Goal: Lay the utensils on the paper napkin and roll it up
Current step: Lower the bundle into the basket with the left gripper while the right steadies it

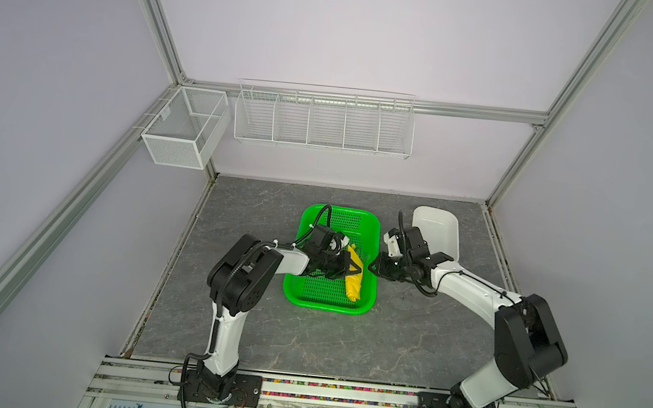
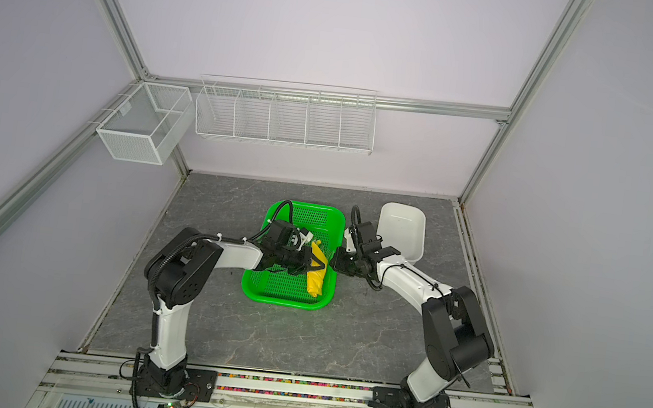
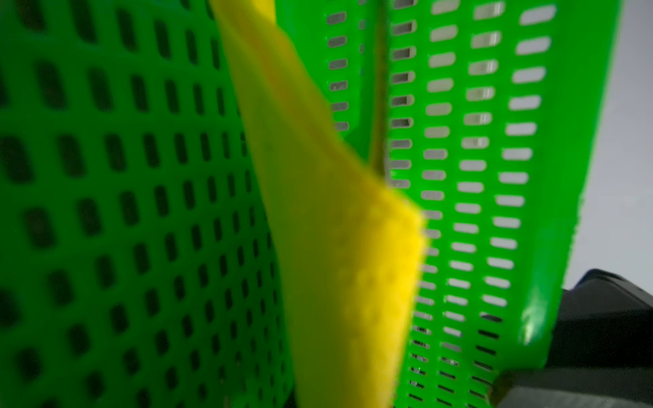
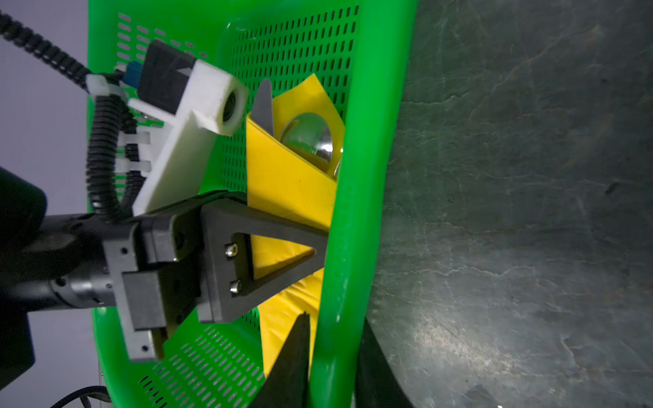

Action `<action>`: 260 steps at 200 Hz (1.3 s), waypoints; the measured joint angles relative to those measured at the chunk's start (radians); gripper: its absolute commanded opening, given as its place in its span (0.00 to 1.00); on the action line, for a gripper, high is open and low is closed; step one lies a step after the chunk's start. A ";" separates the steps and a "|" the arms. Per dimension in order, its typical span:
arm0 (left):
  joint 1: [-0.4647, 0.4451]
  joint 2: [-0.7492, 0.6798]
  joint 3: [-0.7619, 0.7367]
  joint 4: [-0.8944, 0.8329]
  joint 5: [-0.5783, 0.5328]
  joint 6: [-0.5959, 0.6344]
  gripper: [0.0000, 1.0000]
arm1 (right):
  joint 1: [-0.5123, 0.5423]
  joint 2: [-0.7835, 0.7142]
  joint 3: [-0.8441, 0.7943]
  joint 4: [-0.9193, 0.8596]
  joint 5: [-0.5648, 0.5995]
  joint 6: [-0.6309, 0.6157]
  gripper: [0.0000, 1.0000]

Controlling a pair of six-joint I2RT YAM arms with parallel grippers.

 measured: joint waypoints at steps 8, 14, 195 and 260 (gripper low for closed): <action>0.000 0.006 0.010 -0.004 0.002 0.000 0.00 | -0.002 0.000 0.000 0.001 0.000 0.000 0.24; 0.000 0.011 0.015 -0.007 0.003 0.000 0.00 | -0.004 0.000 0.000 0.001 0.000 0.000 0.24; -0.011 0.034 0.109 -0.156 -0.070 0.066 0.40 | -0.006 0.003 0.000 0.008 -0.015 0.034 0.15; -0.015 -0.006 0.110 -0.219 -0.132 0.093 0.59 | -0.004 0.005 0.000 0.013 -0.017 0.034 0.11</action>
